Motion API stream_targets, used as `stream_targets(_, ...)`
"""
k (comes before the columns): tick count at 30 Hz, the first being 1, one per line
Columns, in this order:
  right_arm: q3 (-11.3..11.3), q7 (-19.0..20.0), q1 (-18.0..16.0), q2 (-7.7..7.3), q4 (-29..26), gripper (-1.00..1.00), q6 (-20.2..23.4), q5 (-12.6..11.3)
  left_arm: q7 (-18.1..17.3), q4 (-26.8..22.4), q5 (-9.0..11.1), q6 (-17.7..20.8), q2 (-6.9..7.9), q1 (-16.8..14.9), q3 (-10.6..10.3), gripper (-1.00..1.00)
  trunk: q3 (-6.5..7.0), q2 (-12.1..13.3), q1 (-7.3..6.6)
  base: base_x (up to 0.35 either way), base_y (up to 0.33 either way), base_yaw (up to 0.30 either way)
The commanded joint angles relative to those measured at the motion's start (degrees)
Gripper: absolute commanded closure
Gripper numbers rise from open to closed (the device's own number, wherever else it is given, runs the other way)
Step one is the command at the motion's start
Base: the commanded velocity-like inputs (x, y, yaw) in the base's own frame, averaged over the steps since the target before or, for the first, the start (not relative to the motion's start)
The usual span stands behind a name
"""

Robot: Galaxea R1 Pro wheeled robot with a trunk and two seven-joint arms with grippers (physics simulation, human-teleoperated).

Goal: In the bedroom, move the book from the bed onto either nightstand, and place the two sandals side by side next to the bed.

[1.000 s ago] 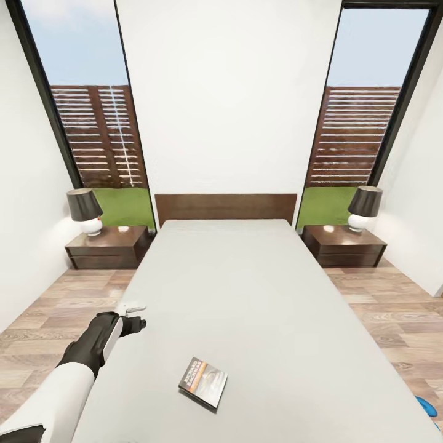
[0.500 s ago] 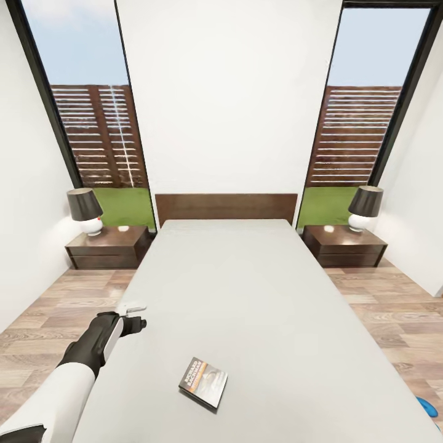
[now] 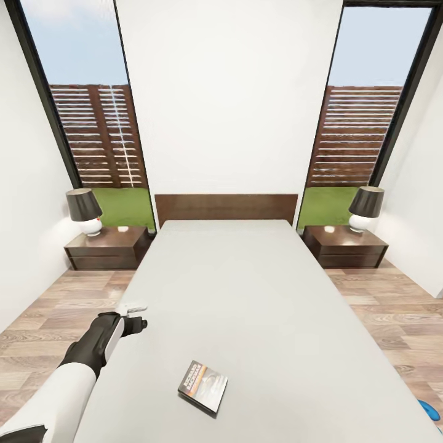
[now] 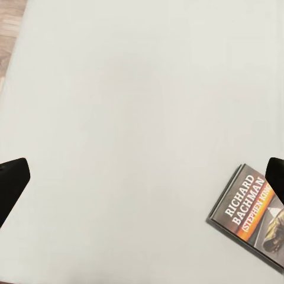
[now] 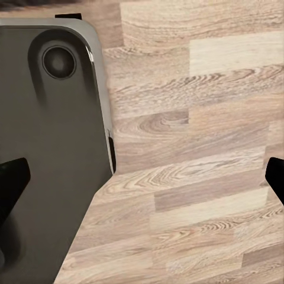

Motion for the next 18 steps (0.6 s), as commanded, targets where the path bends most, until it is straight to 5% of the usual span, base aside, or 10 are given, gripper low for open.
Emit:
stream_targets(1, -0.5, -0.2, -0.1, -0.01, 0.1, -1.0, -0.1, 0.5, 0.0, -0.1, -0.2, 0.3, -0.04, 0.0, 0.1, -1.0, -0.13, -0.1, 0.04, 0.011, -0.002, 0.0)
stream_targets(18, -0.5, -0.2, -0.1, -0.01, 0.1, -1.0, -0.1, 0.5, 0.0, -0.1, -0.2, 0.2, -0.08, 0.0, 0.1, -1.0, -0.13, -0.1, 0.04, 0.003, 0.0, 0.0)
